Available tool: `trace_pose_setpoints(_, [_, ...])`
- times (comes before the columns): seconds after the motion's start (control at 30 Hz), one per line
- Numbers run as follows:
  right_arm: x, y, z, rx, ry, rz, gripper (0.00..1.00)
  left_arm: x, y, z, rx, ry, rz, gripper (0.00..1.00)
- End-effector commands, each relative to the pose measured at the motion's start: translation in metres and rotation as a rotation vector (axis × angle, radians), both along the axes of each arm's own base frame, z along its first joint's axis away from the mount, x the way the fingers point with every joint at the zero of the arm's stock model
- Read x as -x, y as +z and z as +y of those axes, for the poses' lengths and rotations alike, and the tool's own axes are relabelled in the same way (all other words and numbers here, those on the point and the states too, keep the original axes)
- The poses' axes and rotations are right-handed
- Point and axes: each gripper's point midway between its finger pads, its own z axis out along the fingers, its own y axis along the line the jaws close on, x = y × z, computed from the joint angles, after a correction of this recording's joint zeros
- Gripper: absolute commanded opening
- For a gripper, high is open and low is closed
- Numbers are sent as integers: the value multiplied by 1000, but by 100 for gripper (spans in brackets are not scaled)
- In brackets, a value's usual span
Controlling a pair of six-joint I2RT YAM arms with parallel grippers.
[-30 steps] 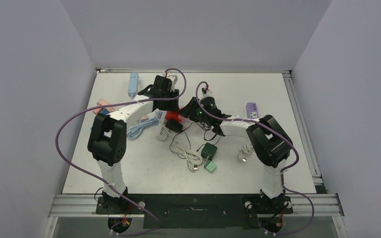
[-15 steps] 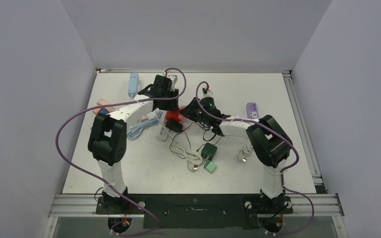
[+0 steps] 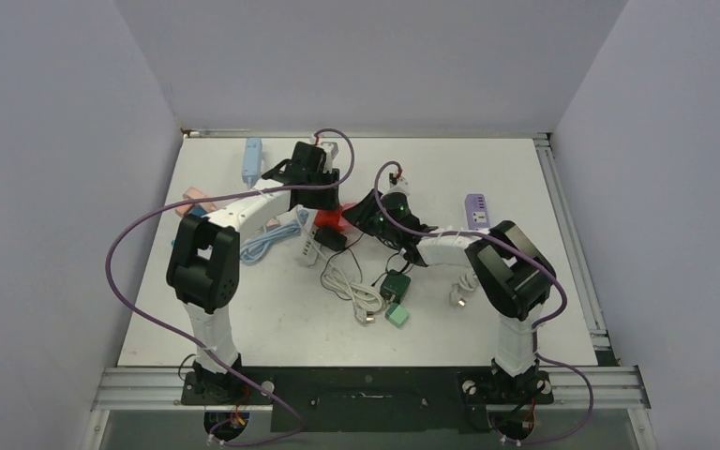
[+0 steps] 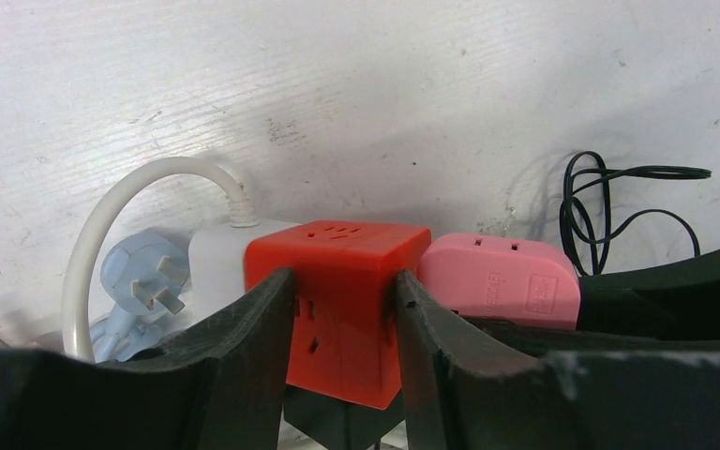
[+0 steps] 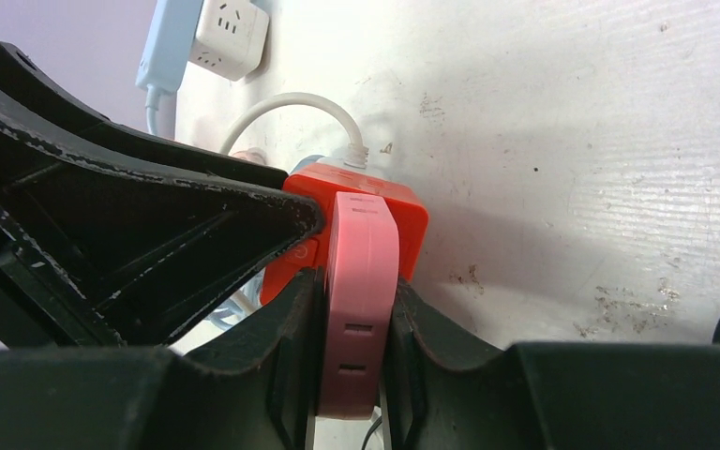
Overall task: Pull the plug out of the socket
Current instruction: Remove the plug from the socket.
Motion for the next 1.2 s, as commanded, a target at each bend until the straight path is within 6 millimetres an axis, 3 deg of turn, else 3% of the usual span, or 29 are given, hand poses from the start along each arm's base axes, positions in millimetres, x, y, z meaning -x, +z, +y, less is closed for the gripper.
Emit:
trace_pose_setpoints(0.0, [2, 18, -11, -67, -27, -42, 5, 20, -46, 22, -106, 16, 144, 37])
trace_pose_setpoints(0.17, [6, 0, -19, -72, -41, -5, 5, 21, -49, 21, -101, 12, 154, 37])
trace_pose_setpoints(0.3, [4, 4, -17, -74, -35, -12, 5, 22, -51, 20, -100, 11, 159, 37])
trace_pose_setpoints(0.6, [-12, 48, -9, -92, -43, -87, 5, 22, -54, 25, -149, 3, 165, 37])
trace_pose_setpoints(0.87, [-14, 79, -6, -124, -55, -139, 5, 22, -57, 32, -217, 1, 160, 36])
trace_pose_setpoints(0.97, [-15, 78, -8, -114, -63, -138, 5, 24, -59, 31, -226, -4, 167, 36])
trace_pose_setpoints(1.17, [-8, 52, -17, -100, -77, -96, 5, 26, -58, 23, -187, -21, 185, 36])
